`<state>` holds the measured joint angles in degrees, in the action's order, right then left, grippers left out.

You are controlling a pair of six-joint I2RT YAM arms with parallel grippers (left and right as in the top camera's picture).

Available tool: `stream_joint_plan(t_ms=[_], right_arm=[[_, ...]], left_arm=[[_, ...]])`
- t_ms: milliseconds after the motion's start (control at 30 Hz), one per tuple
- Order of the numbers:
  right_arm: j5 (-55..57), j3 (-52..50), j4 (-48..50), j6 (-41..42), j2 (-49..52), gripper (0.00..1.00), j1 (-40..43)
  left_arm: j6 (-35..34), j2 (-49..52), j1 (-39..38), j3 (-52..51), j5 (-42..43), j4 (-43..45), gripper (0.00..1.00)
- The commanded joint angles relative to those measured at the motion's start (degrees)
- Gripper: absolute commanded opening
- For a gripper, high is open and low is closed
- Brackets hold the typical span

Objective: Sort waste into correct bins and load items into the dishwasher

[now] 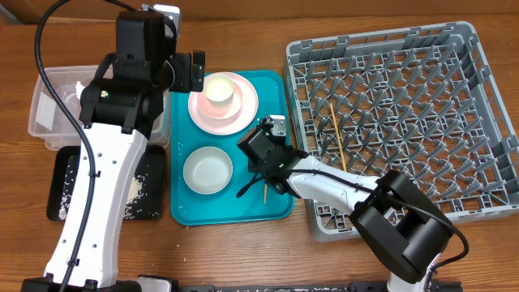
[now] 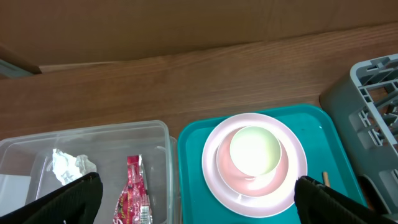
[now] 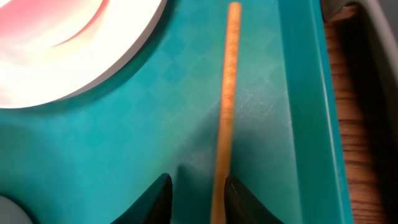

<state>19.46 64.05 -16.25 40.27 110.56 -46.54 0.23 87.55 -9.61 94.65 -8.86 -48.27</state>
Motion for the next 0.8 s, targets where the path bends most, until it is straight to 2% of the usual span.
stream_joint_plan(t_ms=[0, 67, 167, 267, 333, 367, 567, 600, 667, 767], right_arm=[[2.01, -0.35, 0.13, -0.26, 0.70, 0.31, 0.04], [2.45, -0.35, -0.07, -0.24, 0.70, 0.34, 0.04], [2.38, -0.35, 0.15, -0.22, 0.70, 0.49, 0.04], [1.68, -0.35, 0.63, -0.24, 0.68, 0.74, 0.04], [1.05, -0.33, 0.76, -0.22, 0.68, 0.97, 0.04], [1.05, -0.33, 0.81, -0.22, 0.68, 1.00, 0.04], [1.05, -0.33, 1.70, -0.24, 0.68, 1.00, 0.07], [1.11, -0.33, 1.88, -0.24, 0.68, 0.92, 0.07], [1.29, -0.35, 2.64, -0.24, 0.68, 0.69, 0.07], [3.32, -0.35, 4.09, -1.22, 0.68, 0.51, 0.04]], left_arm=[[1.09, -0.20, 0.22, 0.76, -0.55, 0.07, 1.00], [1.09, -0.20, 0.22, 0.76, -0.52, 0.07, 1.00], [1.09, -0.20, 0.22, 0.76, -0.55, 0.07, 1.00], [1.09, -0.20, 0.22, 0.76, -0.52, 0.07, 1.00], [1.09, -0.20, 0.22, 0.76, -0.55, 0.04, 1.00], [1.09, -0.20, 0.22, 0.76, -0.55, 0.07, 1.00], [1.09, -0.20, 0.22, 0.76, -0.55, 0.07, 1.00], [1.09, -0.20, 0.22, 0.76, -0.55, 0.07, 1.00], [1.09, -0.20, 0.22, 0.76, -0.55, 0.07, 1.00], [1.09, -0.20, 0.22, 0.76, -0.52, 0.07, 1.00]])
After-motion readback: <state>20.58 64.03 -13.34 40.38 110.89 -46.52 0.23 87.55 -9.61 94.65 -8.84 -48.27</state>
